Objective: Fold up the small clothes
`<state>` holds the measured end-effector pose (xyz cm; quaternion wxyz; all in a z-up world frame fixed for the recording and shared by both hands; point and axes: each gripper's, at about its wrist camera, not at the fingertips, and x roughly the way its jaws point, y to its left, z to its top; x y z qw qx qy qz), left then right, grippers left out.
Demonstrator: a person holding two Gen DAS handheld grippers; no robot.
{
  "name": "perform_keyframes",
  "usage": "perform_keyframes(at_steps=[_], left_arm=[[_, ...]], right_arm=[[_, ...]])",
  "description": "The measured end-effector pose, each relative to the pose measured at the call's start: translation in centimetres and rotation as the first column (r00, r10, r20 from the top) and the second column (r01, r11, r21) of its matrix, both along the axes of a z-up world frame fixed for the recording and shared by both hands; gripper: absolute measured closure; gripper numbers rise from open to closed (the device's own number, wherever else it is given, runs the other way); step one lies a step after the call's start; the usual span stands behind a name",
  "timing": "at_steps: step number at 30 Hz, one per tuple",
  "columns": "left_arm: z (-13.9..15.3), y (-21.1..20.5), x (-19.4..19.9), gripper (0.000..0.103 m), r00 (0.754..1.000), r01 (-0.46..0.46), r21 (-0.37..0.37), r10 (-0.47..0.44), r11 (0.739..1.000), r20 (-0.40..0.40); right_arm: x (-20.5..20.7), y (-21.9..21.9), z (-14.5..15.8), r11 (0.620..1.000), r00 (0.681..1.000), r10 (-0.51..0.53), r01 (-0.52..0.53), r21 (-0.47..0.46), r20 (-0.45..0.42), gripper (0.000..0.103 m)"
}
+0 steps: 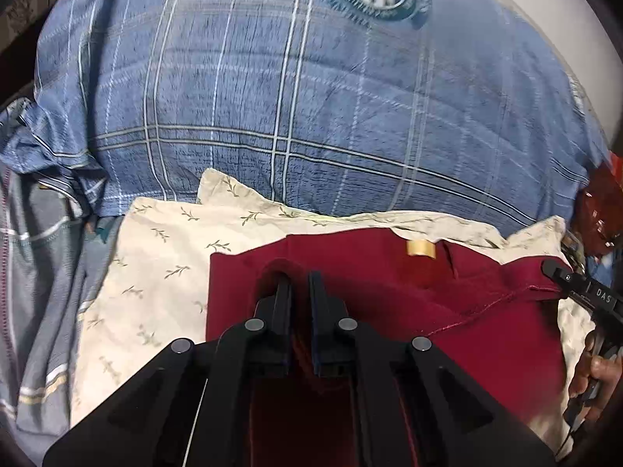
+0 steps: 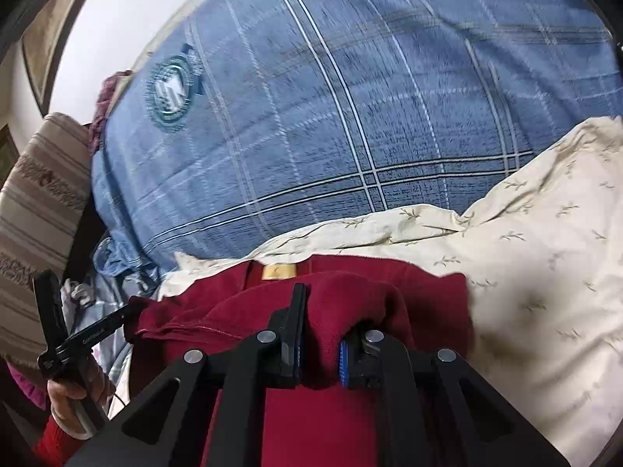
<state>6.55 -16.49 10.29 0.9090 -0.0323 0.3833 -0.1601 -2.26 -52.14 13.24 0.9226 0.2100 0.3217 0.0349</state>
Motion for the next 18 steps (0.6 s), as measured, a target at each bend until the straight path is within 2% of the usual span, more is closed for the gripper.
perform_keyframes(at_steps=[2, 5, 7, 8, 9, 10, 11, 12, 14, 16, 18], left_arm=[[-0.7, -0.2, 1.0, 0.097, 1.0, -0.003, -0.008, 0.002, 1.0, -0.018], [-1.7, -0.5, 2.4, 0.093, 0.998, 0.009, 0.002, -0.009, 1.0, -0.061], [-1.9, -0.4, 2.7, 0.087, 0.995, 0.028, -0.002, -0.028, 1.0, -0.1], [-1.6, -0.1, 2.5, 0.082, 0.994, 0.042, -0.022, -0.044, 0.999, -0.101], [-1.1, 0.2, 2.1, 0.075, 0.994, 0.052, -0.038, -0.055, 0.998, -0.089], [-0.5, 0.4, 1.7, 0.057, 0.996, 0.053, -0.046, -0.057, 0.998, -0.072], [0.2, 0.8, 1.2, 0.041, 0.999, 0.032, -0.036, -0.034, 0.999, -0.04], [1.0, 1.2, 0.6, 0.018, 1.0, -0.001, -0.036, 0.001, 0.999, 0.011], [2.2, 2.1, -0.3, 0.016, 0.994, -0.026, -0.083, 0.035, 0.996, 0.101], [2.3, 1.8, -0.1, 0.016, 0.997, -0.014, -0.059, 0.019, 0.998, 0.08], [1.6, 1.0, 0.8, 0.016, 0.999, -0.023, -0.01, 0.023, 1.0, 0.044]], right_arm=[[1.6, -0.8, -1.1, 0.999, 1.0, -0.015, 0.016, 0.038, -0.021, 0.088], [3.8, -2.3, -2.9, 0.992, 0.993, -0.011, 0.025, 0.12, -0.119, 0.08], [3.1, -3.2, -2.3, 0.983, 0.995, -0.01, 0.027, 0.184, -0.095, 0.077], [2.4, -3.4, -1.7, 0.979, 0.998, -0.008, 0.021, 0.202, -0.066, 0.071], [1.8, -3.4, -1.1, 0.978, 0.999, -0.011, 0.021, 0.205, -0.05, 0.066], [0.7, -3.2, -0.1, 0.984, 0.999, -0.04, 0.043, 0.171, -0.022, 0.05], [0.1, -2.9, 0.6, 0.989, 0.998, -0.062, 0.062, 0.137, -0.005, 0.042], [-0.7, -2.7, 1.5, 0.993, 0.997, -0.076, 0.073, 0.095, 0.028, 0.041], [-1.3, -2.5, 2.3, 0.995, 0.996, -0.071, 0.067, 0.077, 0.05, 0.041], [-0.9, -1.8, 2.4, 0.997, 0.999, -0.041, 0.039, 0.061, 0.033, 0.041], [0.3, -0.4, 2.0, 0.999, 0.999, -0.03, 0.03, -0.022, -0.017, 0.042]])
